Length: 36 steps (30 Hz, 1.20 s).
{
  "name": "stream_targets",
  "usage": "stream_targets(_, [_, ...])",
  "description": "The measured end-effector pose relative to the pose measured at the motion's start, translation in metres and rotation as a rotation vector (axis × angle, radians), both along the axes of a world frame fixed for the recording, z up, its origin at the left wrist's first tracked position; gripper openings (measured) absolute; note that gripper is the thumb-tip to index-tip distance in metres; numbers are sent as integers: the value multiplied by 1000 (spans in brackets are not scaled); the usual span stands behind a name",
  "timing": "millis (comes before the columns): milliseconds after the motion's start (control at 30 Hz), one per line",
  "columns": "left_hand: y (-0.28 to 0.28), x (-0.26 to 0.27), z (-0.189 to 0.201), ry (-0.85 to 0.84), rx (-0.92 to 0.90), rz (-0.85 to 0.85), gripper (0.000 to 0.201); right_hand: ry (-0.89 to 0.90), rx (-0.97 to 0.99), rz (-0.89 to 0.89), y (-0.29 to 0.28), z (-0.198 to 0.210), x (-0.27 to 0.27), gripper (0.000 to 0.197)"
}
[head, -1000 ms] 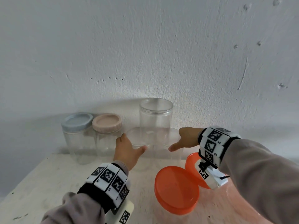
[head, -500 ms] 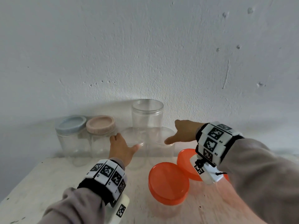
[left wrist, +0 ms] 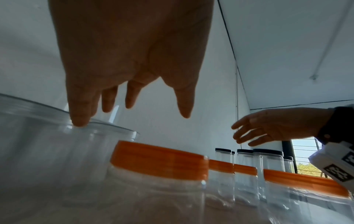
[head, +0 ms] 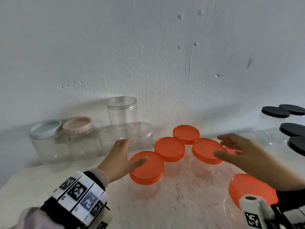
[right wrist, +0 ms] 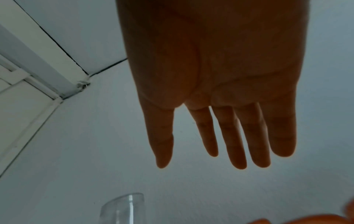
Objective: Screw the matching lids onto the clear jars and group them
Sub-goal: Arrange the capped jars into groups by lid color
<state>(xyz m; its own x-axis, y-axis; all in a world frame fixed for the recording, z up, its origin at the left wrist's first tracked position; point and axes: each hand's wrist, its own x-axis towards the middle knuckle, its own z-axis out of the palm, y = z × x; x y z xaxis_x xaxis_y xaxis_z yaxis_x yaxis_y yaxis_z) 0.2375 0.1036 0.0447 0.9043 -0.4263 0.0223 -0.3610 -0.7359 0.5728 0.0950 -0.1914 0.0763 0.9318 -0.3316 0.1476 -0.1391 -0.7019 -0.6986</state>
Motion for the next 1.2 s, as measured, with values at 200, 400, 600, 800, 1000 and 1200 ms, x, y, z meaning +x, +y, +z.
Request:
stream_targets(200, [-20, -15, -14, 168, 139, -56, 127, 179, -92, 75, -24, -25, -39, 68])
stream_targets(400, [-32, -26, -15, 116, 143, 45, 124, 395, -267, 240, -41, -27, -57, 85])
stream_targets(600, [-34, -44, 20, 89, 81, 65, 132, 417, -281, 331, -57, -34, -67, 102])
stream_targets(800, [-65, -38, 69, -52, -159, 121, 129, 362, -229, 384, -65, -48, -63, 104])
stream_targets(1000, [-117, -10, 54, -128, -116, 174, 110, 307, -213, 397, -72, -57, -56, 104])
stream_targets(1200, [-130, 0, 36, -128, -165, 229, 114, 316, -220, 404, -73, -58, -53, 101])
